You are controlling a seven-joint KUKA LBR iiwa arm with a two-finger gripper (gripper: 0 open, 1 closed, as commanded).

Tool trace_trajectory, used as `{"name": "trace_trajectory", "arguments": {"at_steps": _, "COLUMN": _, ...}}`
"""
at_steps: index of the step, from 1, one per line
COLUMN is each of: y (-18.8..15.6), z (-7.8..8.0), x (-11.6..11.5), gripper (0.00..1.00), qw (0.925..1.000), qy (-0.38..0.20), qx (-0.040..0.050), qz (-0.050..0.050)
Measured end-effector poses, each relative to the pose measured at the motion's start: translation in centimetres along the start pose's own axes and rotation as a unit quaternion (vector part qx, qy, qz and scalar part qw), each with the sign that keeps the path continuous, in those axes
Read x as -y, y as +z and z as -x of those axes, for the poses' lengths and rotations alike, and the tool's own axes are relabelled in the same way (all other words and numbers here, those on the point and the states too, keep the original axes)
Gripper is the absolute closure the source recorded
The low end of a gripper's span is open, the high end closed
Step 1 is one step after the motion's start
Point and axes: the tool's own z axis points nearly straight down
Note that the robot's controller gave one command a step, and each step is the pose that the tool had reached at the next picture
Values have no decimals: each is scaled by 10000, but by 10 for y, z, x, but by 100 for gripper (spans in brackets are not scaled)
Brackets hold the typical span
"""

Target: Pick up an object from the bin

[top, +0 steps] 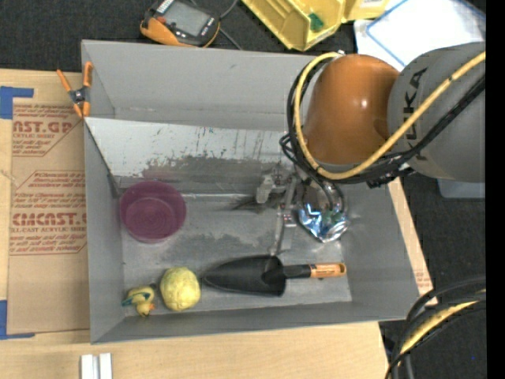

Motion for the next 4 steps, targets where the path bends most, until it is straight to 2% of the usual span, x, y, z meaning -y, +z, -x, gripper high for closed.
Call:
{"name": "trace_trajectory", "arguments": {"at_steps": 1, "y": -5, "z": 1, "x": 0, "gripper": 0, "qw": 10000, "qy": 4, "qx": 40, "qz": 3}}
{"name": "trace_trajectory", "arguments": {"at_steps": 2, "y": 114, "z": -41, "x": -8, "gripper": 0, "qw": 9966, "qy": -827, "qx": 44, "qz": 1}}
{"name": "trace_trajectory", "arguments": {"at_steps": 3, "y": 96, "z": -53, "x": -7, "gripper": 0, "qw": 9973, "qy": -734, "qx": 75, "qz": 3}}
{"name": "trace_trajectory", "arguments": {"at_steps": 4, "y": 115, "z": -61, "x": -53, "gripper": 0, "qw": 9966, "qy": -827, "qx": 5, "qz": 7}}
